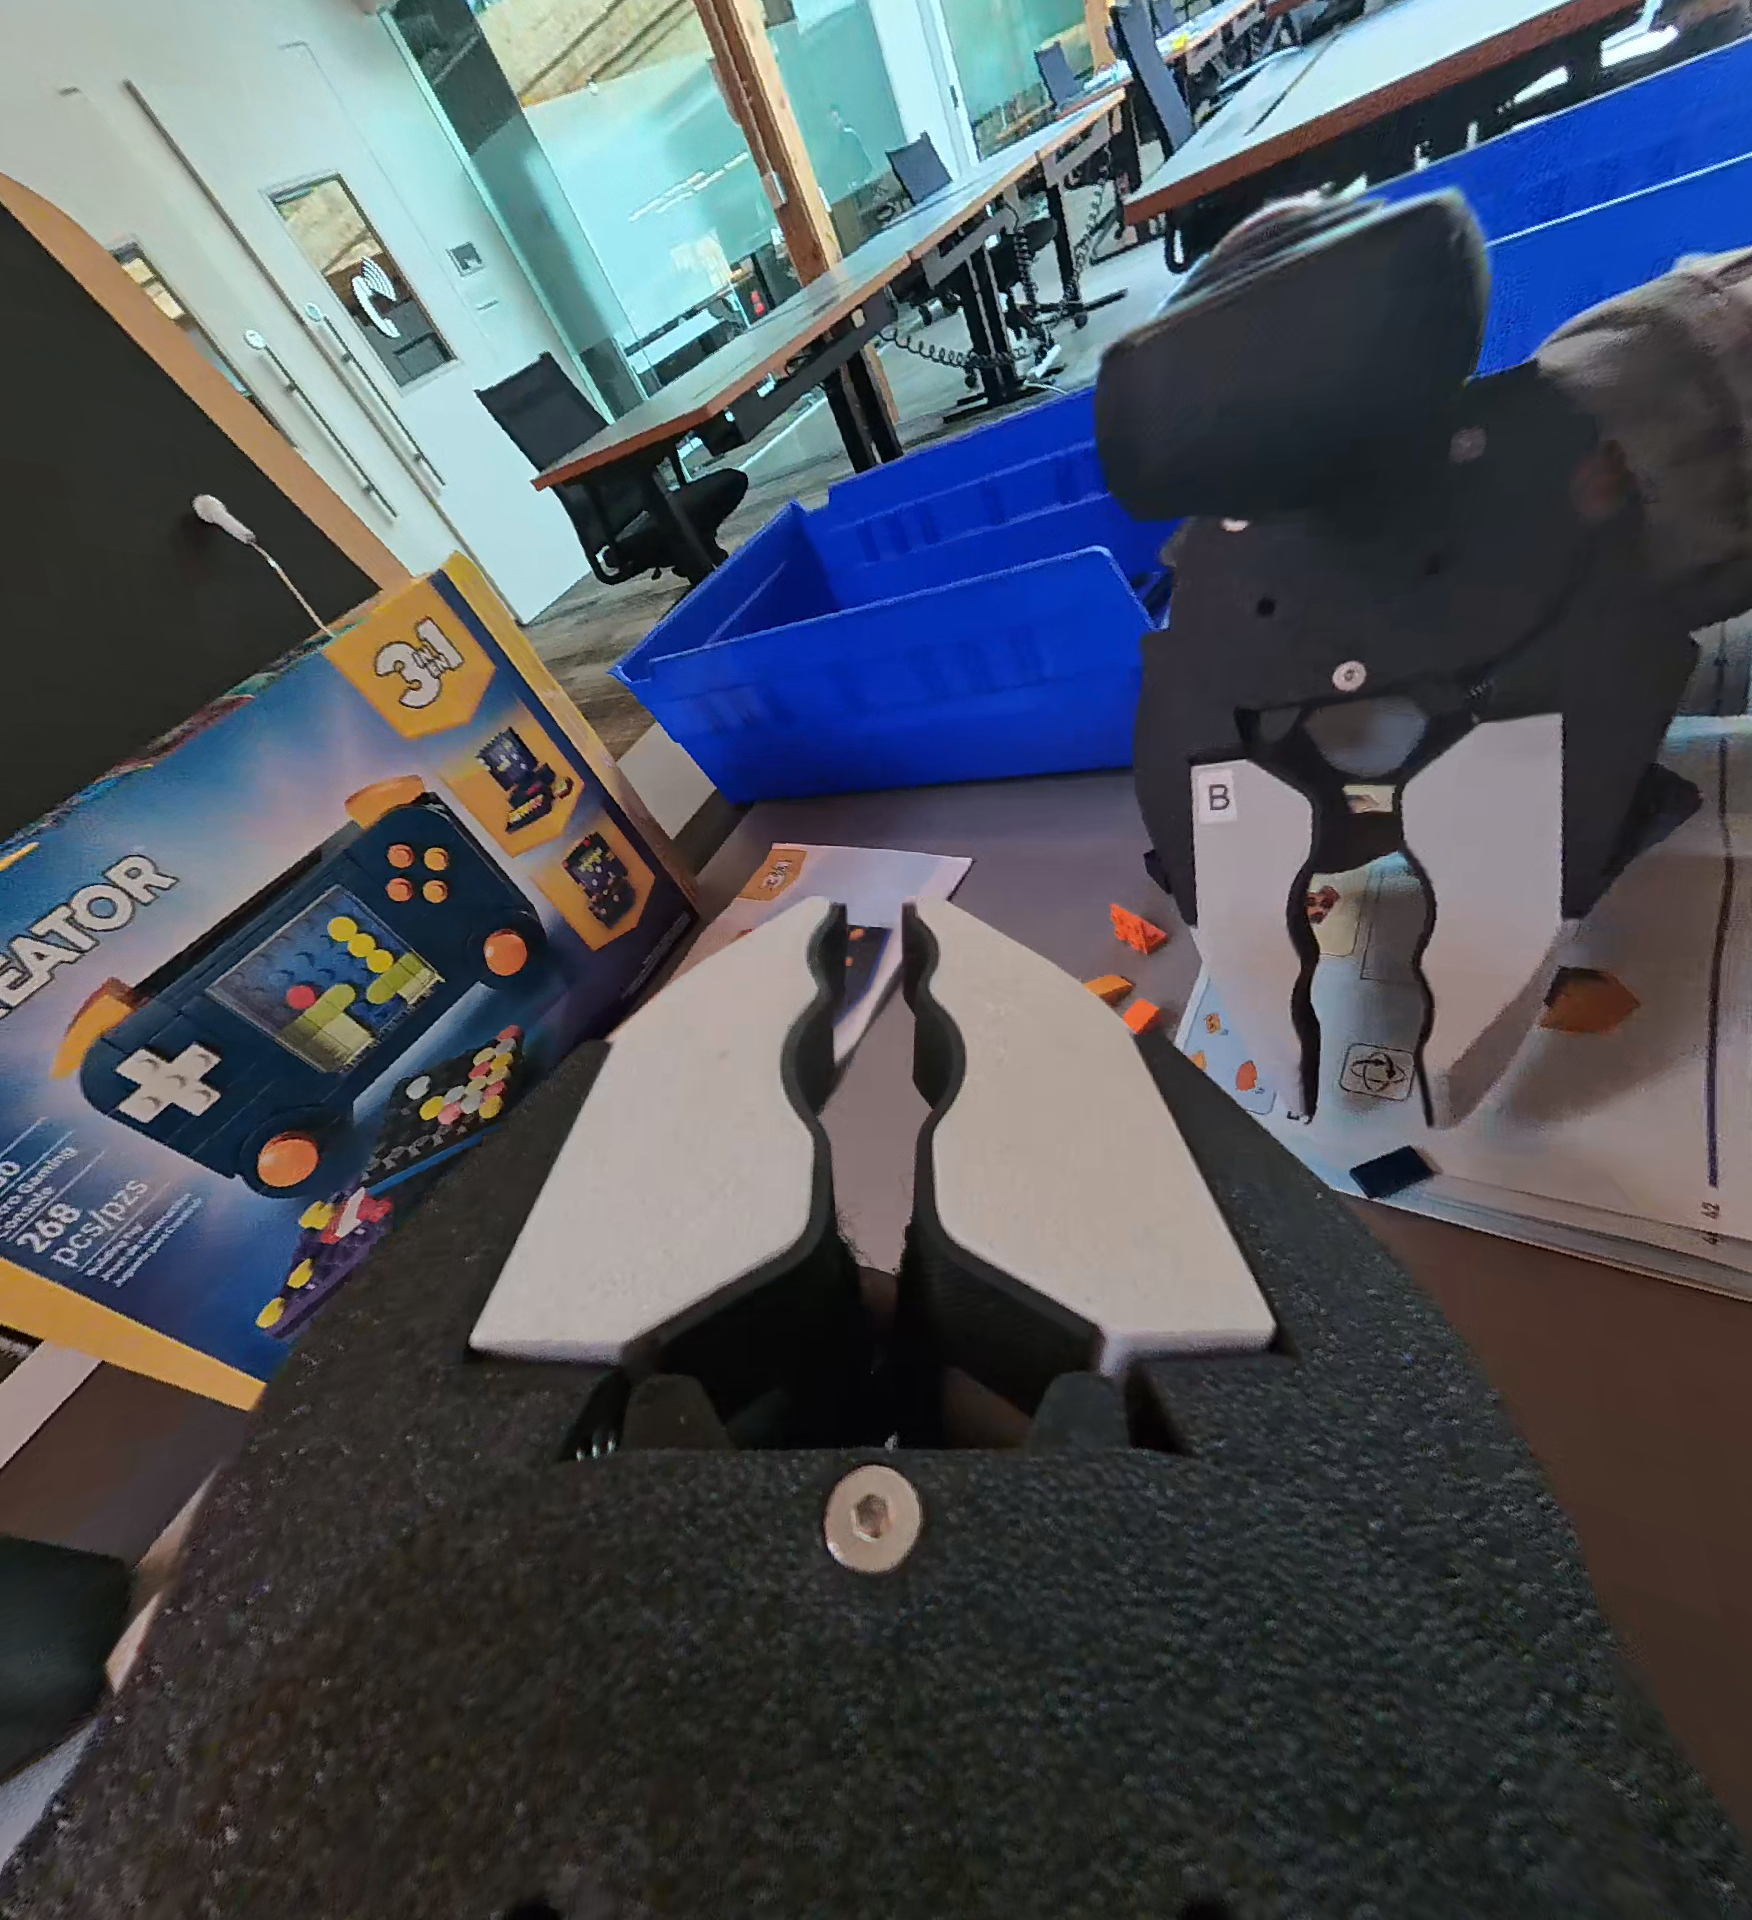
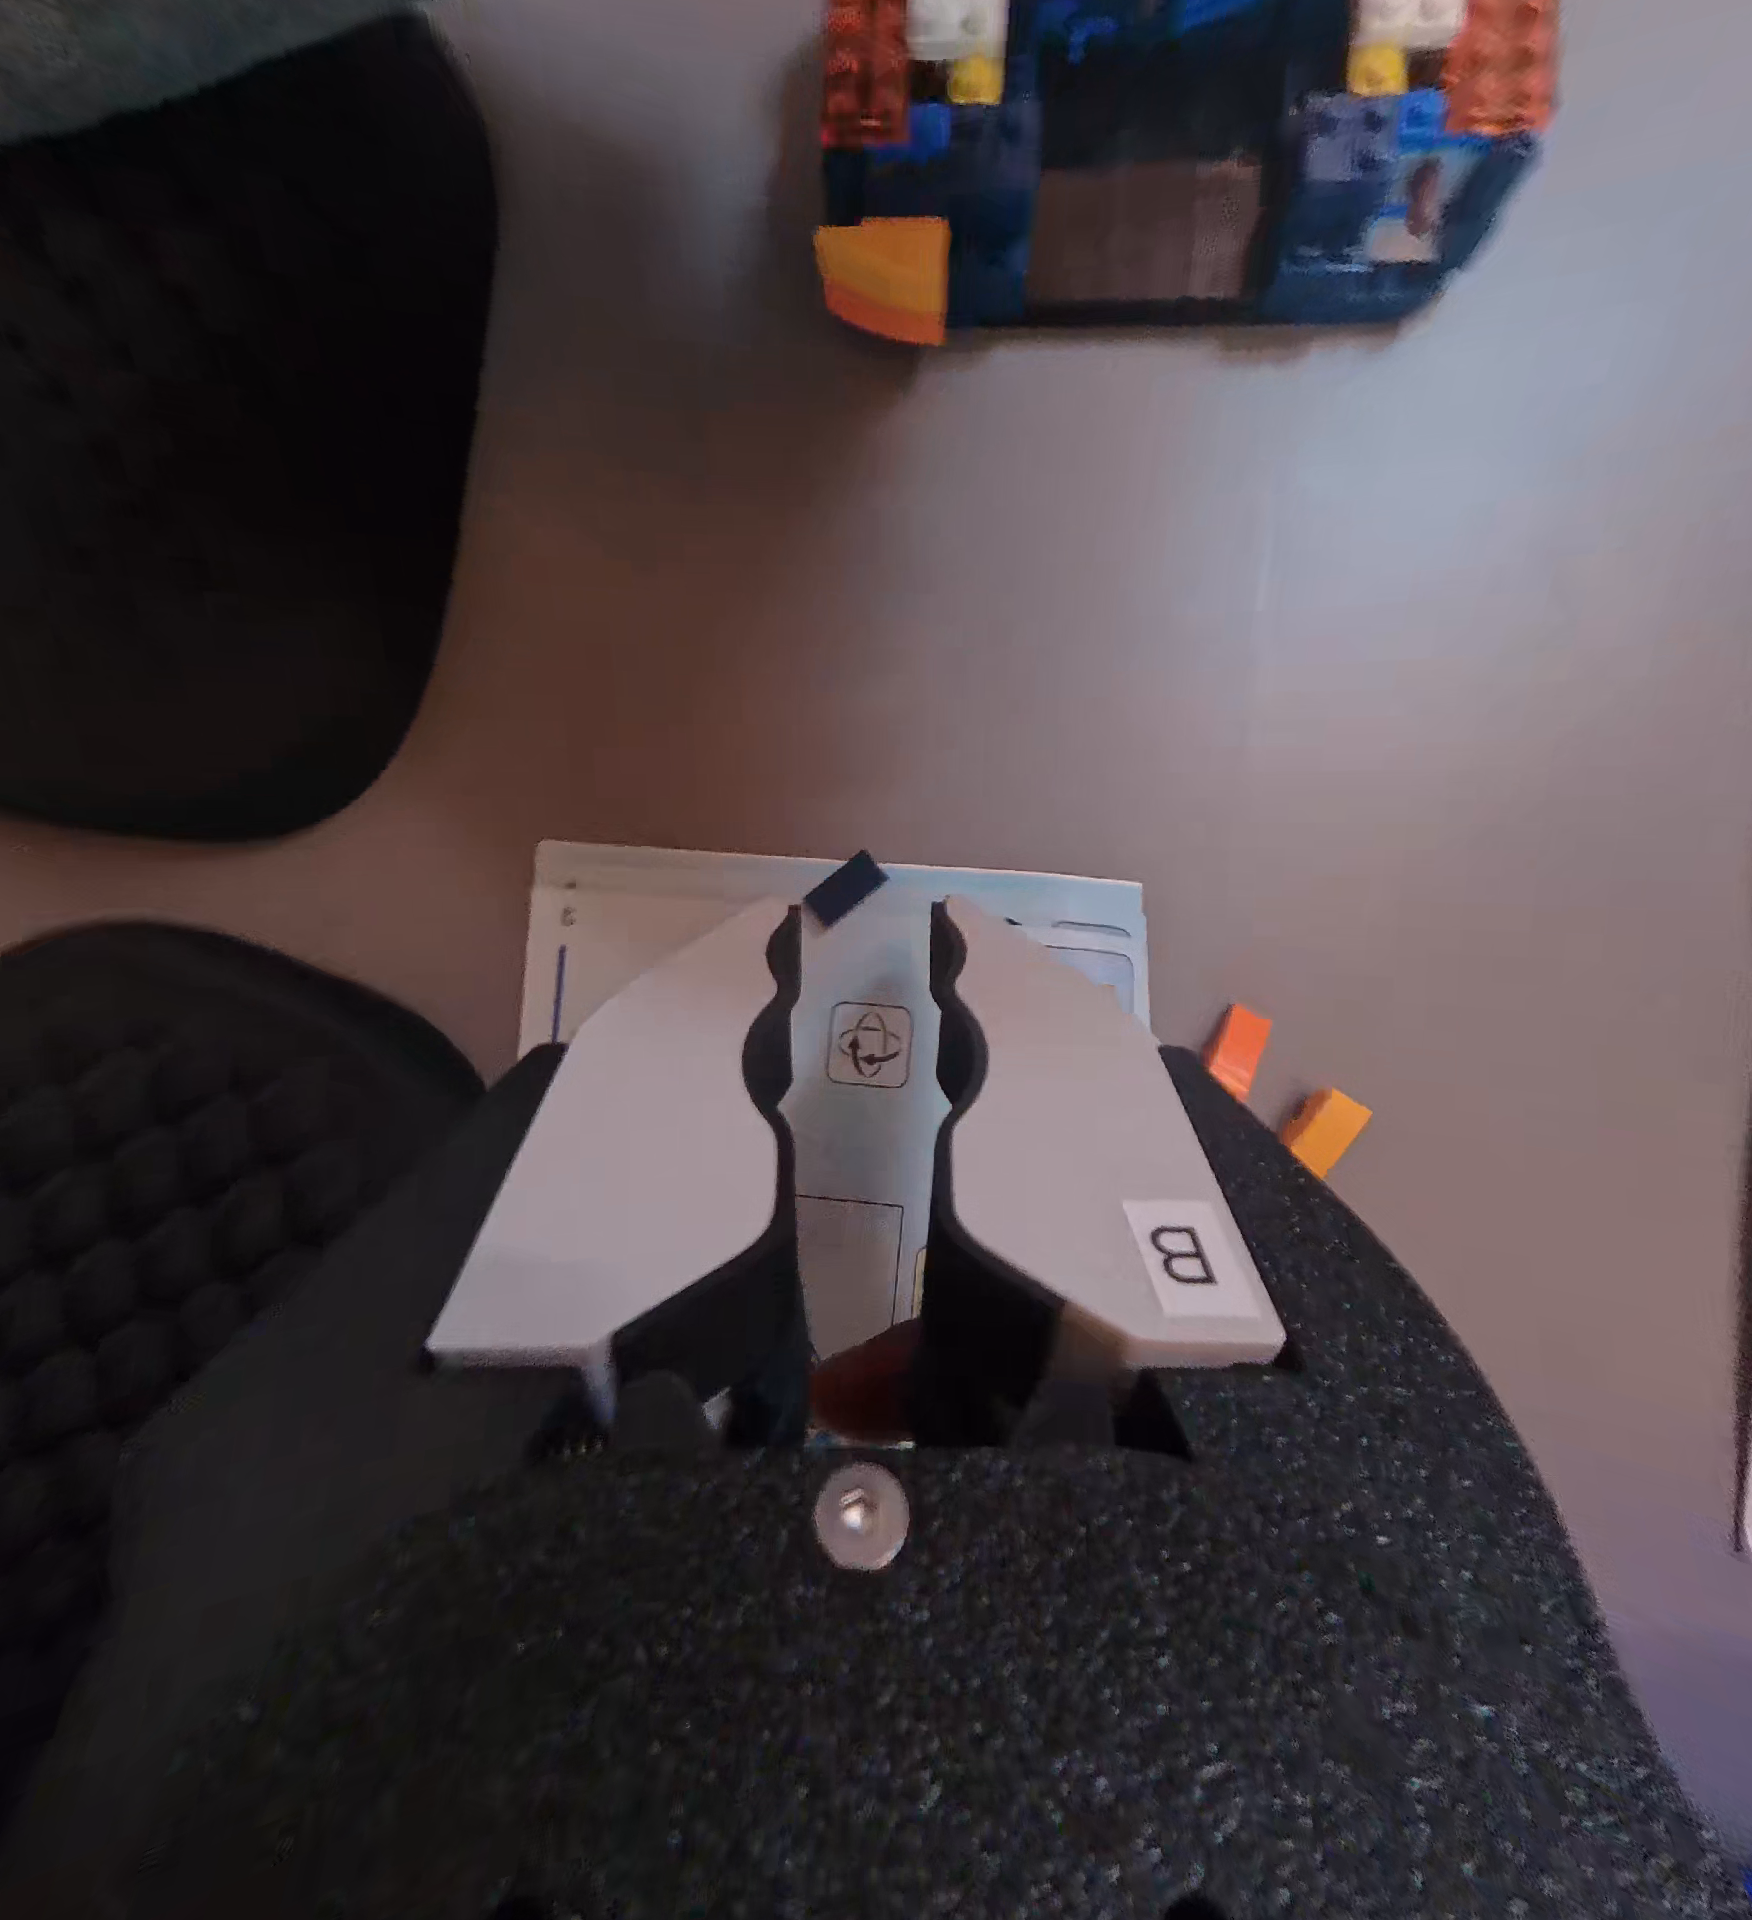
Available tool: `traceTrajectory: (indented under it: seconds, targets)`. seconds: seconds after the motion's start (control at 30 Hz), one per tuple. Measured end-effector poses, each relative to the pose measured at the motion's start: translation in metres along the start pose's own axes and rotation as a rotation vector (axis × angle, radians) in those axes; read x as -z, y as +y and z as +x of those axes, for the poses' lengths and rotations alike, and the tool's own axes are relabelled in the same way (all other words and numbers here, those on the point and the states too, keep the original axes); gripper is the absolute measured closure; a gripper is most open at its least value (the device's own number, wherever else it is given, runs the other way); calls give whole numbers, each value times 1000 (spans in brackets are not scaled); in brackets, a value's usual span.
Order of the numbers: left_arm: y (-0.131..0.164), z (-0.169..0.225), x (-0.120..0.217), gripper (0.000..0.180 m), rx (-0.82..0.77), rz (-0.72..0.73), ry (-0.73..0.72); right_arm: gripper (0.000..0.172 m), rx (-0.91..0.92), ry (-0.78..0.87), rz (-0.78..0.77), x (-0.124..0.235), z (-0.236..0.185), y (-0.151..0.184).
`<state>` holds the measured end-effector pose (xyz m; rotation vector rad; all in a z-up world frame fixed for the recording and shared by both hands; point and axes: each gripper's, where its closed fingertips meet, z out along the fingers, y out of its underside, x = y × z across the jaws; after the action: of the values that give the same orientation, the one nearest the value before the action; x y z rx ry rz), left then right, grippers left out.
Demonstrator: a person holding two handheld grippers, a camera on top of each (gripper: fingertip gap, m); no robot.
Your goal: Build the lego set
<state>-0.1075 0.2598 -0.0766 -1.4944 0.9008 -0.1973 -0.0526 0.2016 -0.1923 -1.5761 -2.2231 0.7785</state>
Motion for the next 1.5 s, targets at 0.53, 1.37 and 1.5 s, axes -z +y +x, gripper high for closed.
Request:
traceTrajectory:
  seconds: [0.53,1.37,1.5]
  targets:
    - [0,-1,-1,171,-27,-8,-19,157,-268,369,-29,-16,-2,4]
    - [-5,-22,7,170,-7,35,-139,165,-432,409,-16,9,115,16]
    - [-2,-21,5,170,0,33,-129,165,-430,395,-45,-1,119,18]
